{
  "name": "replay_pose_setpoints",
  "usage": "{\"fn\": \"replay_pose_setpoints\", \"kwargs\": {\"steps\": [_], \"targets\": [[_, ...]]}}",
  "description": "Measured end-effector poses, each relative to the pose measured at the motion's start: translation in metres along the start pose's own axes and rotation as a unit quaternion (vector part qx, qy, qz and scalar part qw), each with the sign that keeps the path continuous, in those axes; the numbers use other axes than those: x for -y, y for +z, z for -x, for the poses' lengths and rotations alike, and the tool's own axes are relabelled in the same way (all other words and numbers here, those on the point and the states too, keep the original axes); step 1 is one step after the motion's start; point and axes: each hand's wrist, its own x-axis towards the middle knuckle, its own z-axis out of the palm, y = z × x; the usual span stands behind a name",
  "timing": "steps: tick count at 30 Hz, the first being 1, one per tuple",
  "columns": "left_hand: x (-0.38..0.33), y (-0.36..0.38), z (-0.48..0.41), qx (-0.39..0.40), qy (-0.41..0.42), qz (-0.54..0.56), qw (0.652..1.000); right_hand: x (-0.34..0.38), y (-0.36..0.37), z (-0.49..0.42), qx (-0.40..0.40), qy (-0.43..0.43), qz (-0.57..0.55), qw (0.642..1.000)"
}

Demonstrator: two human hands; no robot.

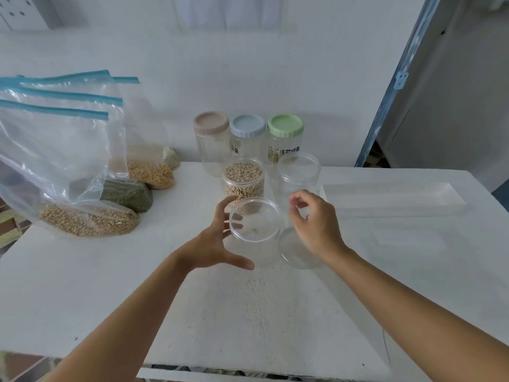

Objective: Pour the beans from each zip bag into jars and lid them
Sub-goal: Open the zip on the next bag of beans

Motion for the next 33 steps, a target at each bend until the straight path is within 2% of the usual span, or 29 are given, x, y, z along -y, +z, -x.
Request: {"fn": "replay_pose_setpoints", "kwargs": {"steps": [2,4,6,9,12,14,20,23,26,30,33], "targets": [[-0.009,-0.021,0.012,0.021,-0.028,-0.007,0.999,0.025,-0.003,-0.011,-0.005,-0.020,-0.051,0.999],[-0.021,-0.042,0.031,-0.001,-0.052,-0.026,0.998,0.050,-0.004,-0.019,0.004,-0.055,-0.082,0.995],[-0.034,-0.063,0.052,-0.067,-0.058,-0.038,0.995,0.075,0.000,-0.027,0.020,-0.091,-0.106,0.990],[-0.051,-0.094,0.082,-0.197,-0.025,-0.044,0.979,0.116,0.013,-0.041,0.063,-0.107,-0.145,0.982],[-0.062,-0.129,0.106,-0.337,0.039,-0.059,0.939,0.161,0.033,-0.053,0.108,-0.140,-0.165,0.970],[-0.070,-0.153,0.121,-0.403,0.079,-0.068,0.909,0.192,0.050,-0.062,0.120,-0.180,-0.160,0.963],[-0.072,-0.235,0.157,-0.505,0.081,-0.157,0.845,0.280,0.114,-0.093,0.122,-0.266,-0.109,0.950],[-0.058,-0.284,0.167,-0.528,0.078,-0.192,0.823,0.313,0.153,-0.109,0.087,-0.308,-0.066,0.945],[-0.042,-0.328,0.171,-0.527,0.099,-0.307,0.786,0.332,0.184,-0.121,0.029,-0.334,0.038,0.941],[-0.024,-0.376,0.165,-0.430,0.094,-0.481,0.758,0.339,0.207,-0.129,0.037,-0.287,0.188,0.939],[-0.017,-0.394,0.158,-0.351,0.084,-0.561,0.745,0.336,0.212,-0.131,0.077,-0.252,0.206,0.942]]}}
